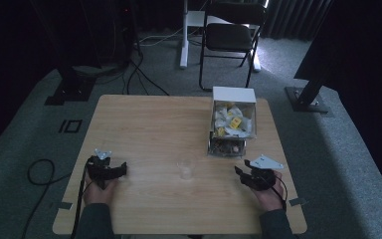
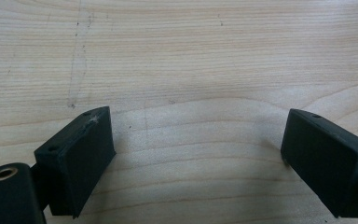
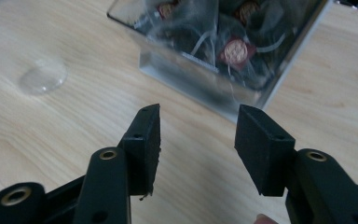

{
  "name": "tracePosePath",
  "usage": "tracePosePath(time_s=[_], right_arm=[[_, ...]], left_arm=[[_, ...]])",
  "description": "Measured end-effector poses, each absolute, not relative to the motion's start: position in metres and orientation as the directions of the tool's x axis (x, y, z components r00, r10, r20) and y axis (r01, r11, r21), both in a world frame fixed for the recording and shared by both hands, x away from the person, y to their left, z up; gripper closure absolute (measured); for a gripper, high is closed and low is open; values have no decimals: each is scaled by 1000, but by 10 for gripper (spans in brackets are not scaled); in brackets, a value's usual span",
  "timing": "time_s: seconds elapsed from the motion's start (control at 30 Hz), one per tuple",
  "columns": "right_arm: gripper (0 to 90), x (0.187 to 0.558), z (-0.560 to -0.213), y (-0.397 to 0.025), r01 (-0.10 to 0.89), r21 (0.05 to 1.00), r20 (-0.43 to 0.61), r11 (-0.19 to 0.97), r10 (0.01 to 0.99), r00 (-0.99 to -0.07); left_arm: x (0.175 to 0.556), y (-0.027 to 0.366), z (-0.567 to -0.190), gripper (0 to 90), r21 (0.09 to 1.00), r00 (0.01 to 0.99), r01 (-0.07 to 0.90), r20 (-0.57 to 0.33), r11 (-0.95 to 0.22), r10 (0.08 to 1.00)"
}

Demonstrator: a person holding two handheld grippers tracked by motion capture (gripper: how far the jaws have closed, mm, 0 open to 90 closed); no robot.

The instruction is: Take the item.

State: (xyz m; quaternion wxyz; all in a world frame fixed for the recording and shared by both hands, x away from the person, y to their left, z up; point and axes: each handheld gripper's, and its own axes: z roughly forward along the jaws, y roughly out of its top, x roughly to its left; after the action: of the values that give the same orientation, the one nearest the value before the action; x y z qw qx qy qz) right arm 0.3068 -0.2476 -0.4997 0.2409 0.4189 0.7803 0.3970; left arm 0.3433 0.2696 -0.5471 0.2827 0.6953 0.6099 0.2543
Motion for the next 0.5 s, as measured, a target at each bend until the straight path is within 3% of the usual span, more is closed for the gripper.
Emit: tracePosePath(time_s=[0.5], right_arm=[[483,321,-488,-231,418,842,-62,340,832,-552]], left_arm=[[343,270,-547,99,704,127,704,9,-96,992]])
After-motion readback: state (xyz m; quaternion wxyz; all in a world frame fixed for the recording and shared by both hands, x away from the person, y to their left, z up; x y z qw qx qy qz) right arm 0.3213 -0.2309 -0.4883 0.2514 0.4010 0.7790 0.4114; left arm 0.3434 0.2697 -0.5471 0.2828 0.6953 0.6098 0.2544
